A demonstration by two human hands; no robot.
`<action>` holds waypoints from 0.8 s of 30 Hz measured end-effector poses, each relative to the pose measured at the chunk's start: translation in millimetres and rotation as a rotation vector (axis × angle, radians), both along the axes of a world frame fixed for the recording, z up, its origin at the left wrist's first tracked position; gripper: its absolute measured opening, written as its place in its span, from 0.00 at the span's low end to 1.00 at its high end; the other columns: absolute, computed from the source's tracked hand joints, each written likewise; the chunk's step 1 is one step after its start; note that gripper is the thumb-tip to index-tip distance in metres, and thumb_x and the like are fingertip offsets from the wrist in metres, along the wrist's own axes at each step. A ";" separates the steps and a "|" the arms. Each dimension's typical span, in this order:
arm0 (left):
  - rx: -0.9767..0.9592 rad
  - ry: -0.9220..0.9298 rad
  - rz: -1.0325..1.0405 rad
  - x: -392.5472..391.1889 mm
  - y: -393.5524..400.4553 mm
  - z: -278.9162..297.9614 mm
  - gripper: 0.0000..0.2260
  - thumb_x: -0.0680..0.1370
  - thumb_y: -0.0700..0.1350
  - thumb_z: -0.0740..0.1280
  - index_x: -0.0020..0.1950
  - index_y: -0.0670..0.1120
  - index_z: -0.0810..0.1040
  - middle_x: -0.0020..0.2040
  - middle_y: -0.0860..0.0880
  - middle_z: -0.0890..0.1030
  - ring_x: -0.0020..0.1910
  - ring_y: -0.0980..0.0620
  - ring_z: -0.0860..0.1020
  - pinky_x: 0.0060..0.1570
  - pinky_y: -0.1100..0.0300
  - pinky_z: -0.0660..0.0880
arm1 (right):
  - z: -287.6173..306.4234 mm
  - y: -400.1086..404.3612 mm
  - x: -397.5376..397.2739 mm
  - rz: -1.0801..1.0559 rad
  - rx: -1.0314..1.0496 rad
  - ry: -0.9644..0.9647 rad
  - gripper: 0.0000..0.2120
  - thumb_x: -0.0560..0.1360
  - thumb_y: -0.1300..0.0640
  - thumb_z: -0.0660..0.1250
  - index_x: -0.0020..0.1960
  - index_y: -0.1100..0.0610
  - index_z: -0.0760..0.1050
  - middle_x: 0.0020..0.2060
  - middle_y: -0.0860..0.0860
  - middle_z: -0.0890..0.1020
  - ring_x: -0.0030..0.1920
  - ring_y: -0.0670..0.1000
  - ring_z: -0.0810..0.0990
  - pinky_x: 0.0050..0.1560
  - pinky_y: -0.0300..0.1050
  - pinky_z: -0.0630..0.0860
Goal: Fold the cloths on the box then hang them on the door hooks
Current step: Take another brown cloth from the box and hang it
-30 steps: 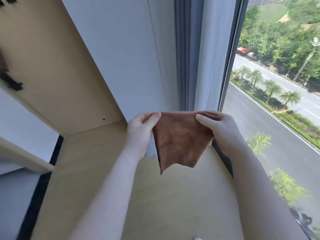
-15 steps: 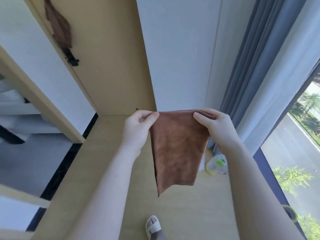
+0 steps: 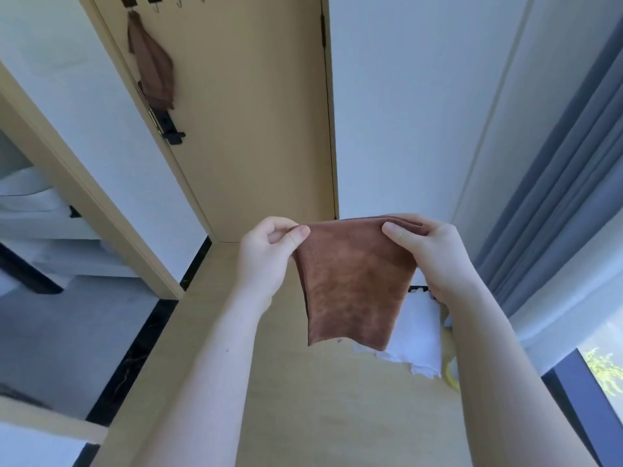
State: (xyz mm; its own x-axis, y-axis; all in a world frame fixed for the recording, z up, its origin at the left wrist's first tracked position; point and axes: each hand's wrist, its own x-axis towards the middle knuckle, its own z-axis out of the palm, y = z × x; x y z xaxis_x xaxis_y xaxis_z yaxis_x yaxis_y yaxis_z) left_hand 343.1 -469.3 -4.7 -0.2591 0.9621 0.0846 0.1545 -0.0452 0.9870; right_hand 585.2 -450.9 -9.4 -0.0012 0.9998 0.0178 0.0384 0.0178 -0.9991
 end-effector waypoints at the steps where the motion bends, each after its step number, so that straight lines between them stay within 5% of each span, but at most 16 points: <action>1: 0.005 -0.004 0.004 -8.7 6.5 0.4 0.03 0.78 0.44 0.73 0.48 0.45 0.82 0.46 0.46 0.87 0.52 0.44 0.84 0.60 0.41 0.79 | 0.9 8.3 -9.8 -0.002 0.006 0.006 0.06 0.78 0.58 0.72 0.52 0.51 0.87 0.47 0.46 0.89 0.51 0.46 0.87 0.54 0.41 0.81; 11: 0.019 -0.022 0.104 -96.9 62.3 -3.4 0.02 0.76 0.48 0.75 0.45 0.51 0.84 0.47 0.48 0.87 0.52 0.46 0.85 0.60 0.41 0.79 | -3.9 95.5 -108.8 0.060 0.005 0.043 0.08 0.80 0.58 0.70 0.54 0.49 0.86 0.50 0.47 0.88 0.52 0.45 0.85 0.44 0.32 0.78; 20: 0.003 0.024 0.229 -158.8 132.2 2.0 0.04 0.73 0.53 0.75 0.44 0.54 0.84 0.50 0.50 0.87 0.55 0.46 0.84 0.60 0.40 0.79 | -15.1 198.9 -180.1 0.198 0.016 0.065 0.08 0.82 0.53 0.67 0.57 0.42 0.82 0.52 0.43 0.85 0.54 0.42 0.82 0.52 0.38 0.74; 24: -0.006 0.023 0.274 -178.2 182.3 9.3 0.05 0.77 0.46 0.75 0.42 0.54 0.84 0.50 0.48 0.87 0.54 0.46 0.85 0.61 0.42 0.79 | -14.2 256.3 -200.4 0.225 0.023 0.093 0.08 0.81 0.52 0.69 0.58 0.43 0.82 0.52 0.41 0.85 0.50 0.36 0.82 0.49 0.34 0.74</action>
State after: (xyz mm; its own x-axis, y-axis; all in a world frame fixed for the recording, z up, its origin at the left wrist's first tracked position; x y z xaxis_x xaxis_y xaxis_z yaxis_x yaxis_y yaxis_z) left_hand 165.0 -287.0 4.5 -0.5079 0.8569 0.0879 0.1824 0.0072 0.9832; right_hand 384.8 -194.6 -23.6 -0.2210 0.9739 0.0514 -0.0618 0.0386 -0.9973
